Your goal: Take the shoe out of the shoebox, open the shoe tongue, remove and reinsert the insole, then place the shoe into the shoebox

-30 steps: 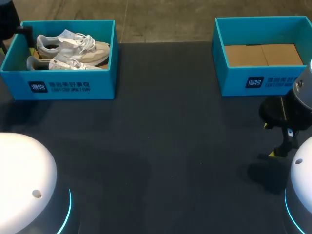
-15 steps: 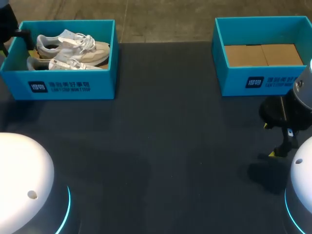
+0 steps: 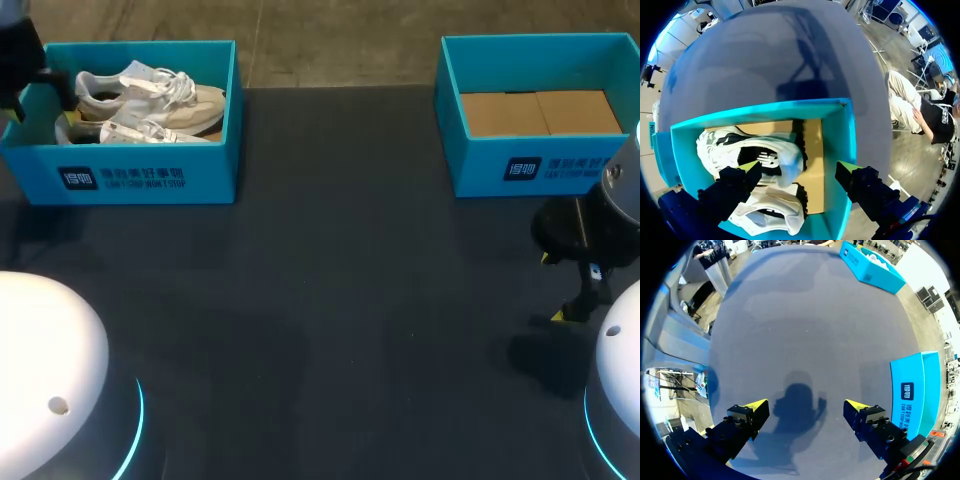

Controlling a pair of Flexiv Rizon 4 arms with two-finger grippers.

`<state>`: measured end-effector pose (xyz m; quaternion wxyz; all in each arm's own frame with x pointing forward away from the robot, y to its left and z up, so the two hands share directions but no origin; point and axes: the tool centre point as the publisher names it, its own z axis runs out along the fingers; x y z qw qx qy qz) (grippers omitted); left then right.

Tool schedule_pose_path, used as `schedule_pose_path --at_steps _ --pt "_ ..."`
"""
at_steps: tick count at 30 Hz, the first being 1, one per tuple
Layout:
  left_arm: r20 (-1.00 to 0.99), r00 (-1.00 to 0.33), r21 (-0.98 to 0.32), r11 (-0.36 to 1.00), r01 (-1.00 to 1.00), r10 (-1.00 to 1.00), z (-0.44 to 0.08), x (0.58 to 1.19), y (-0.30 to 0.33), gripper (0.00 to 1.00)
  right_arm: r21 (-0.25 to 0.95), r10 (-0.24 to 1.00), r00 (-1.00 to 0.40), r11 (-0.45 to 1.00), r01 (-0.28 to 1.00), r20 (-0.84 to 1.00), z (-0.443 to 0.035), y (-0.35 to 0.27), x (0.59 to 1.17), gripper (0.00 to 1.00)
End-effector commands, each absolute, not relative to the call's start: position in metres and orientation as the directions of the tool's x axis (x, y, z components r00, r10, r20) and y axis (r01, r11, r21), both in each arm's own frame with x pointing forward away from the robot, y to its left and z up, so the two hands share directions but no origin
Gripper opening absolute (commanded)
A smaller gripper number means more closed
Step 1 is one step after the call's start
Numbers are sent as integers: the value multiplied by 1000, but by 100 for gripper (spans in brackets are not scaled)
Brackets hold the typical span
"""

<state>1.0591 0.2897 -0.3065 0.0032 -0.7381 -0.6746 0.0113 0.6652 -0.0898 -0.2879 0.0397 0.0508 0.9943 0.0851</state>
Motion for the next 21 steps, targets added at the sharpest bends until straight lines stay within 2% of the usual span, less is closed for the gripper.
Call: schedule_pose_path --at_steps 1,21 --pt "-6 91 -18 -91 996 996 -314 1061 287 100 174 107 -991 980 93 -74 -288 -91 663 100" --pt "33 88 -27 -87 996 996 -348 1065 280 100 174 107 -991 980 93 -74 -288 -91 663 100"
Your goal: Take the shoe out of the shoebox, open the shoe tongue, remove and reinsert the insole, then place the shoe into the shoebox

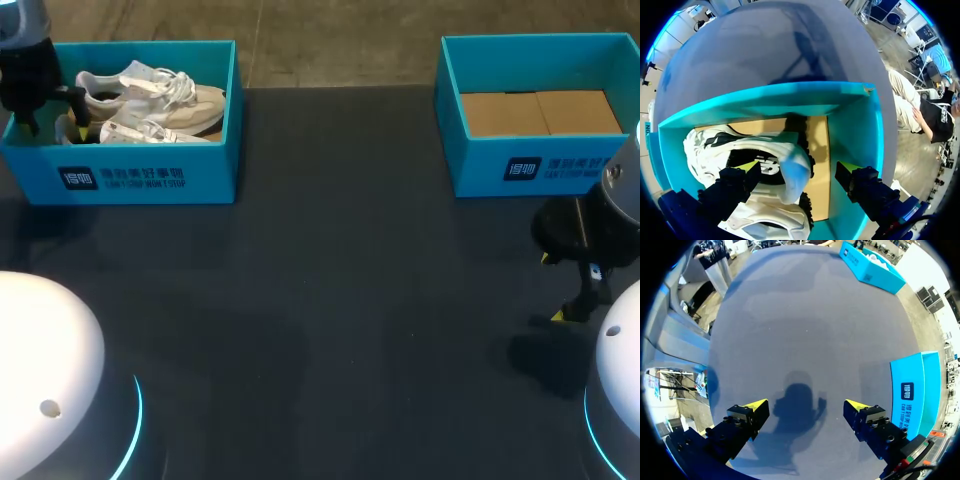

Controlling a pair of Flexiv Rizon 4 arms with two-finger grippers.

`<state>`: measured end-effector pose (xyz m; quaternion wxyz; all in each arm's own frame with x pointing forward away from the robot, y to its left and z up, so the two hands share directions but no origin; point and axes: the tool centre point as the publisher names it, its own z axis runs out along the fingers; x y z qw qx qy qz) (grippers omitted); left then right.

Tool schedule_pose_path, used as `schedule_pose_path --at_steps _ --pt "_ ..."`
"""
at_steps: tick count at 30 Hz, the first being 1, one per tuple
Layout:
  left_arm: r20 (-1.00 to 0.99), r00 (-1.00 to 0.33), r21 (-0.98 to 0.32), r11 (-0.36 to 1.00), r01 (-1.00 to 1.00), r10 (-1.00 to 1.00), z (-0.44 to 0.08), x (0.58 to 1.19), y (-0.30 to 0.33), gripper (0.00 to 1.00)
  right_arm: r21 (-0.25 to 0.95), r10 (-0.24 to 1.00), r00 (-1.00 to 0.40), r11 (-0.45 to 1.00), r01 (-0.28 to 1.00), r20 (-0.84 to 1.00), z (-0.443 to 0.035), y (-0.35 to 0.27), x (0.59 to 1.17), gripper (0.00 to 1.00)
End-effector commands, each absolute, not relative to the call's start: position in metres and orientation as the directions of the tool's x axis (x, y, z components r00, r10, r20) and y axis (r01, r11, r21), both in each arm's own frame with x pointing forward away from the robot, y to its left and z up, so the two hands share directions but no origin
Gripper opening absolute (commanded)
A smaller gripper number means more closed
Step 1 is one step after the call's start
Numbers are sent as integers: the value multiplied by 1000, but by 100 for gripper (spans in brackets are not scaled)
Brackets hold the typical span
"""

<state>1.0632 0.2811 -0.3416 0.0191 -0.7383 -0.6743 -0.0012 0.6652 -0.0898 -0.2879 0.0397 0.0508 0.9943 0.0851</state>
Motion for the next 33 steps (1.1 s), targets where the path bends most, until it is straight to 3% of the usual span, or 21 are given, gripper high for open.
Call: schedule_pose_path --at_steps 1,18,22,24,33 --pt "35 87 -28 -86 996 996 -349 1065 280 100 174 107 -991 980 93 -74 -288 -91 663 100" --pt "41 49 -49 -47 998 998 -374 1067 283 100 174 107 -991 980 93 -74 -288 -91 663 100" --pt "42 39 -51 -37 998 998 -378 1067 284 90 174 107 -991 980 93 -74 -288 -91 663 100" --pt "45 38 -50 -36 998 998 -379 1067 285 92 174 107 -991 980 93 -74 -288 -91 663 100" --pt "60 36 -57 -33 998 998 -388 1062 285 80 174 107 -991 980 93 -74 -288 -91 663 100"
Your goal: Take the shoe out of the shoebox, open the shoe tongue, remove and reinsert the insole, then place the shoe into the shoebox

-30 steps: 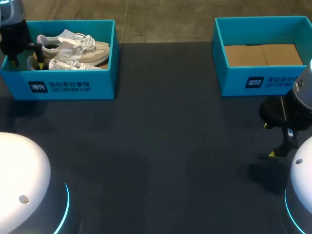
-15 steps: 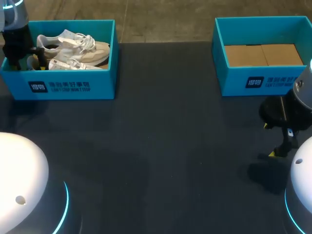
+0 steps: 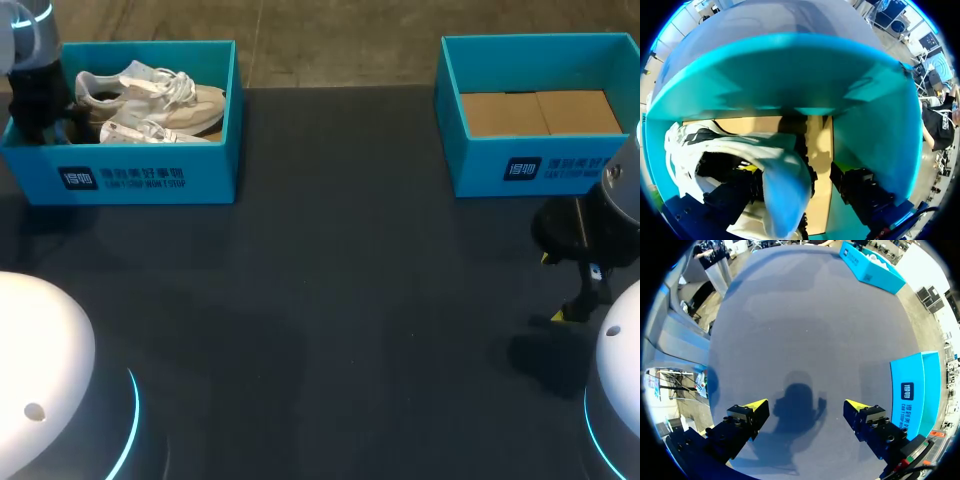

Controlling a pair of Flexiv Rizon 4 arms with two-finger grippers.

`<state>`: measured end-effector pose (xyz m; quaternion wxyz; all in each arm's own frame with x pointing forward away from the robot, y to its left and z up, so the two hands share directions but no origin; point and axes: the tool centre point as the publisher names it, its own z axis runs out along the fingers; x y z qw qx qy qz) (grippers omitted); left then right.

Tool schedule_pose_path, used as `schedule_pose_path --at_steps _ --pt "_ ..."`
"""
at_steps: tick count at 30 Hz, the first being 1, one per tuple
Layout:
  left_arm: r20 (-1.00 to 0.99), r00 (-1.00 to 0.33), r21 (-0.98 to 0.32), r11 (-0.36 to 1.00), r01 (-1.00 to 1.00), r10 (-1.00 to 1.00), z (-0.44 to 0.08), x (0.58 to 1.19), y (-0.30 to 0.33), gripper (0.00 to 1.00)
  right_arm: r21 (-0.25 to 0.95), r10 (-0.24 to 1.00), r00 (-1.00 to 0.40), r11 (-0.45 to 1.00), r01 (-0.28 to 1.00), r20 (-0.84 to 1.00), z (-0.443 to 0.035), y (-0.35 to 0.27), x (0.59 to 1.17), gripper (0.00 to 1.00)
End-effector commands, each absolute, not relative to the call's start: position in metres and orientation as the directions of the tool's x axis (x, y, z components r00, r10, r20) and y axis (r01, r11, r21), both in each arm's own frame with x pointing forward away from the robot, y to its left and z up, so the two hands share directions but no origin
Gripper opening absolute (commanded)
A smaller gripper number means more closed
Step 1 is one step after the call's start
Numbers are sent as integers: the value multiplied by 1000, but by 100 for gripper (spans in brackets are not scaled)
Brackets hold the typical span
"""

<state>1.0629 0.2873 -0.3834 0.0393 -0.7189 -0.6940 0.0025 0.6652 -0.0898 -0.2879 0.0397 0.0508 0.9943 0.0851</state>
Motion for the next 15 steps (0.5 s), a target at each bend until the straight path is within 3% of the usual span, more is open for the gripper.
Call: schedule_pose_path --at_steps 1,4,7,8,9,10,15 --pt "61 36 -58 -33 998 997 -389 1062 285 78 174 107 -991 980 93 -74 -288 -91 663 100" --pt "66 36 -62 -32 998 997 -391 1061 285 66 174 107 -991 980 93 -74 -288 -91 663 100" --pt "72 33 -64 -28 998 997 -393 1060 285 46 174 107 -991 980 93 -74 -288 -91 663 100" --pt "73 31 -64 -26 998 997 -393 1060 285 37 174 107 -991 980 93 -74 -288 -91 663 100" --pt "74 29 -65 -24 998 997 -394 1060 285 13 174 107 -991 980 93 -74 -288 -91 663 100" --pt "75 28 -65 -23 998 997 -394 1060 285 0 174 107 -991 980 93 -74 -288 -91 663 100" --pt "77 27 -67 -22 998 997 -395 1059 286 0 174 107 -991 980 93 -74 -288 -91 663 100"
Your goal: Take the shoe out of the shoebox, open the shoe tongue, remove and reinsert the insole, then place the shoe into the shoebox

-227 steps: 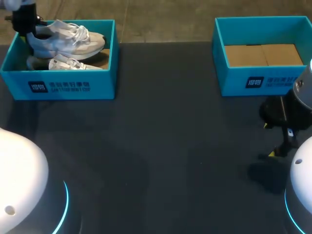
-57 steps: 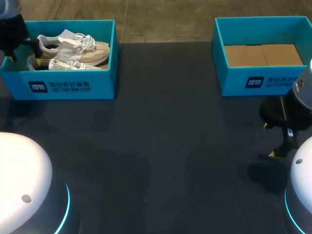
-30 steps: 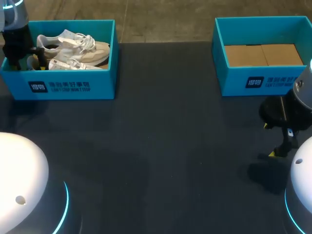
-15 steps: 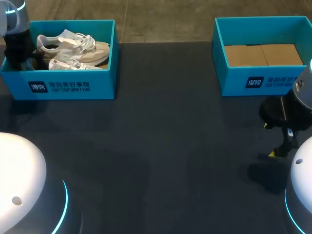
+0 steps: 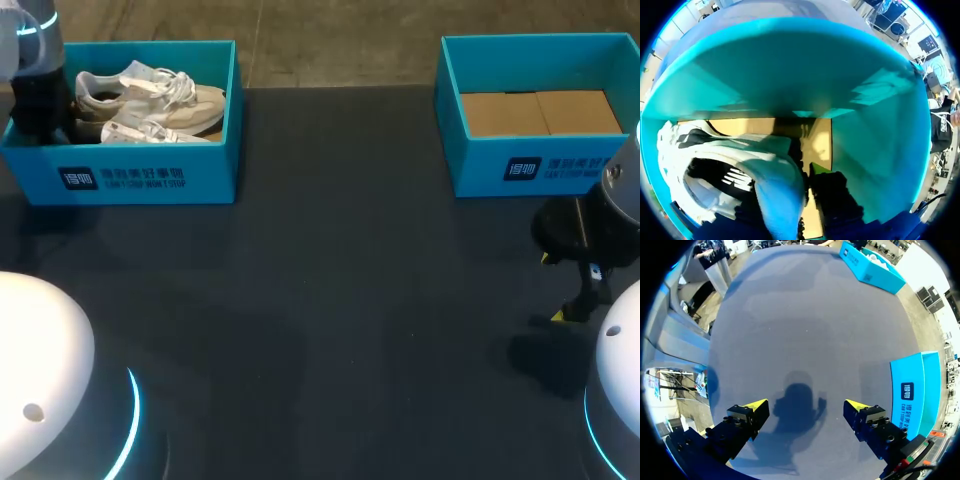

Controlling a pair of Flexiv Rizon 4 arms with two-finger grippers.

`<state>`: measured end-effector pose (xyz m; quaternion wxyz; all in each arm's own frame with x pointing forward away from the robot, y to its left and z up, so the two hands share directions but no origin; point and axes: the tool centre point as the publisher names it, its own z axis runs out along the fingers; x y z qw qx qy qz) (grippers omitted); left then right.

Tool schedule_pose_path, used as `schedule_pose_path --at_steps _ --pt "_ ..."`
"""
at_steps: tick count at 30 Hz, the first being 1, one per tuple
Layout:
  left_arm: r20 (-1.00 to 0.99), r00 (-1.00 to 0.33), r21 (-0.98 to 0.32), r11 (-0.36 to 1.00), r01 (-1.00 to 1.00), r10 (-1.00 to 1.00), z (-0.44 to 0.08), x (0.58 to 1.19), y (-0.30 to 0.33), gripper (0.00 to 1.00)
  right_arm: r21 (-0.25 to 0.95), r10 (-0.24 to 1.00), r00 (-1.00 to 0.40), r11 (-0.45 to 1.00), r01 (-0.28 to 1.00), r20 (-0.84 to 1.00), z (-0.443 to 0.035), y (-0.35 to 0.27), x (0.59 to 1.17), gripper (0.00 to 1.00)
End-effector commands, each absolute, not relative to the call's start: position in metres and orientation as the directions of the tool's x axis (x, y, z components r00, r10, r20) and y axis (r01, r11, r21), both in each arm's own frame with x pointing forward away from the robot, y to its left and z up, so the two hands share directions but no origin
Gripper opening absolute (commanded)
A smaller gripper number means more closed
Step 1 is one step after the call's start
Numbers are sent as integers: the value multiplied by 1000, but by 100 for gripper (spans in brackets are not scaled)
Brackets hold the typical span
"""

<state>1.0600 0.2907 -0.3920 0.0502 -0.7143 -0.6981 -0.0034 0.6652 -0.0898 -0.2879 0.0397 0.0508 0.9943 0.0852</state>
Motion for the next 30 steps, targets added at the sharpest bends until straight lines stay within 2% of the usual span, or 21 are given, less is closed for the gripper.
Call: schedule_pose_path --at_steps 1,16,30 --pt "77 28 -66 -23 998 997 -395 1059 286 0 174 107 -991 980 93 -74 -288 -91 663 100" --pt "83 32 -38 -29 999 996 -383 1056 291 0 174 107 -991 980 93 -74 -288 -91 663 100" --pt "67 -19 -33 21 999 998 -367 1063 298 0 174 107 -991 980 93 -74 -288 -91 663 100"
